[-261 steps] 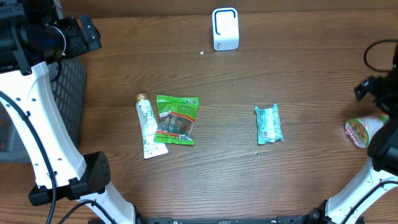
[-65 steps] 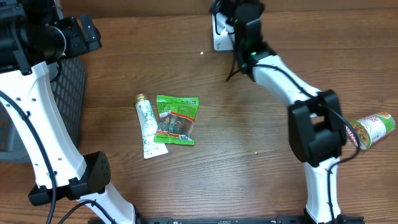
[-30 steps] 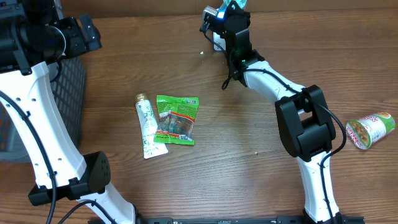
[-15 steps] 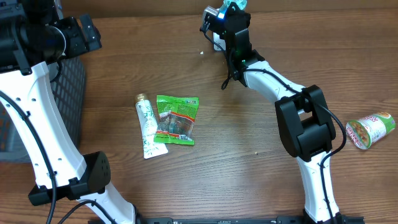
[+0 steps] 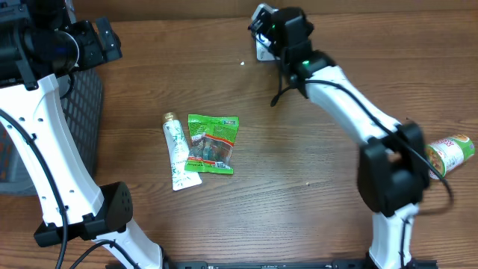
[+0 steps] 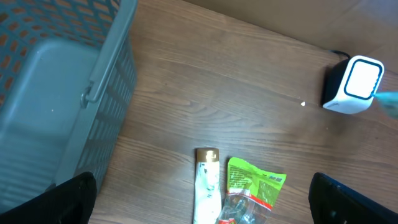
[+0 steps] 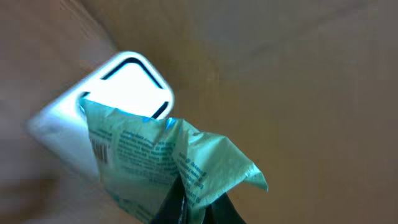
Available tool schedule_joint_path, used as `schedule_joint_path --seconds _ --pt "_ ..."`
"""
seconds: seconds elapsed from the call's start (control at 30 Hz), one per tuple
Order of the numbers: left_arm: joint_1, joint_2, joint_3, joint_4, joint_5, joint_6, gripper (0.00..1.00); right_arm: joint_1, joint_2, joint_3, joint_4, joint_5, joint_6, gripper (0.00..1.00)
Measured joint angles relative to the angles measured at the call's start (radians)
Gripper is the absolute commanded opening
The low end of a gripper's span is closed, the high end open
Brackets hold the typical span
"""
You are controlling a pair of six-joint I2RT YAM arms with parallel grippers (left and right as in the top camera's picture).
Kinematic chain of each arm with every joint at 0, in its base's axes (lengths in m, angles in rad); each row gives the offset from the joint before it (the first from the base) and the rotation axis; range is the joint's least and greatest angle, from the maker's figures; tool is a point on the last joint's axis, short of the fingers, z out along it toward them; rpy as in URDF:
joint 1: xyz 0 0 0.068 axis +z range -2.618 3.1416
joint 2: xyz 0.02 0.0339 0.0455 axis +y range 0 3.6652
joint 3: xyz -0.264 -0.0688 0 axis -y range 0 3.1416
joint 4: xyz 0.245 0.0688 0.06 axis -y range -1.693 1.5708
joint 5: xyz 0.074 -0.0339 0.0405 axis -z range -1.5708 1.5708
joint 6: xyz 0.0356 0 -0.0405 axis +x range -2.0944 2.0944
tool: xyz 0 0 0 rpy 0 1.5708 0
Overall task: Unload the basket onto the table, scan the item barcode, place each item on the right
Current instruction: 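Carry the wipes pack right and drop it beside the cup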
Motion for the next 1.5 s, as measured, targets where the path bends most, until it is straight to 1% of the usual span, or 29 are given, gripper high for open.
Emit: schedule_joint_path --seconds 0.03,0.17,0.27,0.4,0.5,0.6,0.7,0.87,1.03,1.2,1.27,1.3,1.33,1.37,1.4,1.43,1.5 --pt "0.000 0.000 0.000 0.000 0.000 0.000 1.00 0.000 -0.010 0.000 -0.014 -0.003 0.010 0.04" --pt "0.000 0.000 0.000 0.000 0.000 0.000 1.00 -0.021 -0.162 0.003 -0.239 -0.135 0.261 0.04" --pt "0.000 0.000 0.000 0.000 0.000 0.000 1.00 -0.072 -0.243 0.006 -0.409 -0.263 0.446 0.04" --pt "0.000 0.000 0.000 0.000 0.000 0.000 1.00 -0.170 -0.279 0.009 -0.638 -0.406 0.663 0.04" --pt "0.000 0.000 0.000 0.000 0.000 0.000 1.00 -0.255 -0.277 0.008 -0.804 -0.469 0.806 0.04" --pt "0.000 0.000 0.000 0.000 0.000 0.000 1.00 -0.365 -0.275 0.006 -0.896 -0.501 0.901 0.04" --pt "0.000 0.000 0.000 0.000 0.000 0.000 1.00 -0.475 -0.275 -0.005 -0.898 -0.515 0.949 0.04" --pt "0.000 0.000 0.000 0.000 0.000 0.000 1.00 -0.633 -0.274 -0.089 -0.827 -0.507 0.991 0.04" --pt "0.000 0.000 0.000 0.000 0.000 0.000 1.00 -0.746 -0.274 -0.227 -0.686 -0.415 1.122 0.04" --pt "0.000 0.000 0.000 0.000 0.000 0.000 1.00 -0.829 -0.269 -0.332 -0.565 -0.373 1.203 0.04" --pt "0.000 0.000 0.000 0.000 0.000 0.000 1.00 -0.851 -0.265 -0.348 -0.554 -0.360 1.221 0.09" --pt "0.000 0.000 0.000 0.000 0.000 0.000 1.00 -0.858 -0.264 -0.351 -0.551 -0.355 1.228 0.18" --pt "0.000 0.000 0.000 0.000 0.000 0.000 1.00 -0.862 -0.263 -0.352 -0.549 -0.349 1.236 0.30" --pt "0.000 0.000 0.000 0.000 0.000 0.000 1.00 -0.865 -0.263 -0.352 -0.545 -0.347 1.241 0.44" --pt "0.000 0.000 0.000 0.000 0.000 0.000 0.99 -0.867 -0.263 -0.352 -0.543 -0.345 1.243 0.60" --pt "0.000 0.000 0.000 0.000 0.000 0.000 1.00 -0.867 -0.263 -0.352 -0.544 -0.344 1.244 0.69" --pt "0.000 0.000 0.000 0.000 0.000 0.000 1.00 -0.867 -0.262 -0.352 -0.552 -0.353 1.247 0.82"
